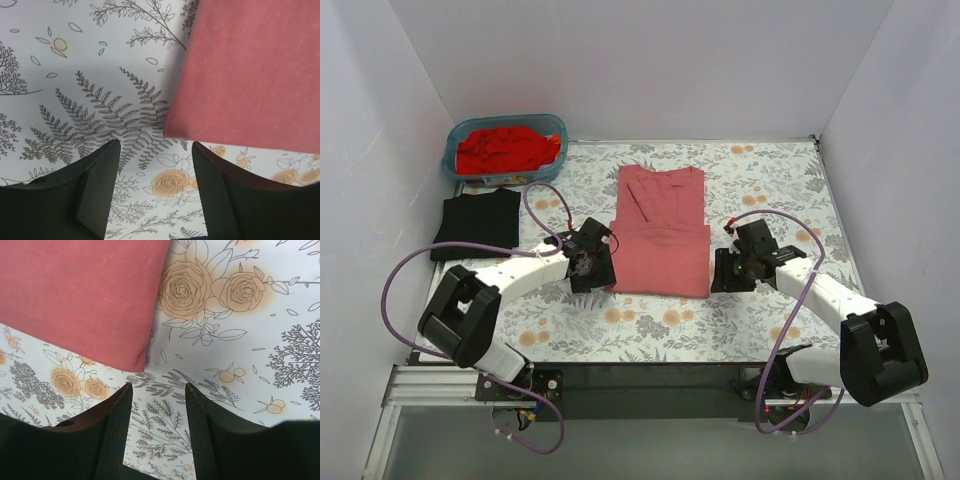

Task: Fold and stack the t-shirts
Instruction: Fold the tshirt

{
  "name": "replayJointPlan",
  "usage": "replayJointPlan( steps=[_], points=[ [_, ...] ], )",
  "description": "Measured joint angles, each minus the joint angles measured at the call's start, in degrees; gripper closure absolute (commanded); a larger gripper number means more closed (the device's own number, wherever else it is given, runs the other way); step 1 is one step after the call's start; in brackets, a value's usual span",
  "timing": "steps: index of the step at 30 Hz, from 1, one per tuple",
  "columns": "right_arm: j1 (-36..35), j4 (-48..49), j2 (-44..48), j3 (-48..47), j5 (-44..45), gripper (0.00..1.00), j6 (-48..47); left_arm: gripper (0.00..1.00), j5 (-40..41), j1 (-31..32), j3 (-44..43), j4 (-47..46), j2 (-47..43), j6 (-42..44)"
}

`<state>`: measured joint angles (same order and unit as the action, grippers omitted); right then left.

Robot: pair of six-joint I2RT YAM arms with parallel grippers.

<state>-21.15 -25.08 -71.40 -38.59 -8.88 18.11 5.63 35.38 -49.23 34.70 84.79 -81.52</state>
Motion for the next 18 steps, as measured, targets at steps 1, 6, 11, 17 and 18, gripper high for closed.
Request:
replayJointPlan(
  steps=[1, 6, 11, 17, 18],
  points=[
    [-0.87, -0.17, -0.26, -0.02, 0.46, 0.47, 0.17, 0.44, 0.42, 0.07, -0.59, 0.02, 1.20, 0.35],
    [-3.61, -0.50, -1.07, -0.63, 2.27, 0.46, 1.36, 0.47, 1.07, 0.96, -3.30, -0.55, 4.42, 1.18],
    [-5.25, -0.39, -1.22, -0.66, 3.41, 0.37, 2.60, 0.52, 1.05, 1.79, -4.24, -1.42, 6.75, 1.73],
    [-7.67, -0.28, -3.17, -0.76, 4.96, 0.36, 3.54, 0.64, 1.03, 2.27, -4.94, -1.73, 9.05, 2.47],
    [-8.20, -0.28, -3.52, -0.79, 5.46, 0.36, 3.69, 0.66, 1.03, 2.38, -5.07, -1.73, 9.25, 2.58]
  ],
)
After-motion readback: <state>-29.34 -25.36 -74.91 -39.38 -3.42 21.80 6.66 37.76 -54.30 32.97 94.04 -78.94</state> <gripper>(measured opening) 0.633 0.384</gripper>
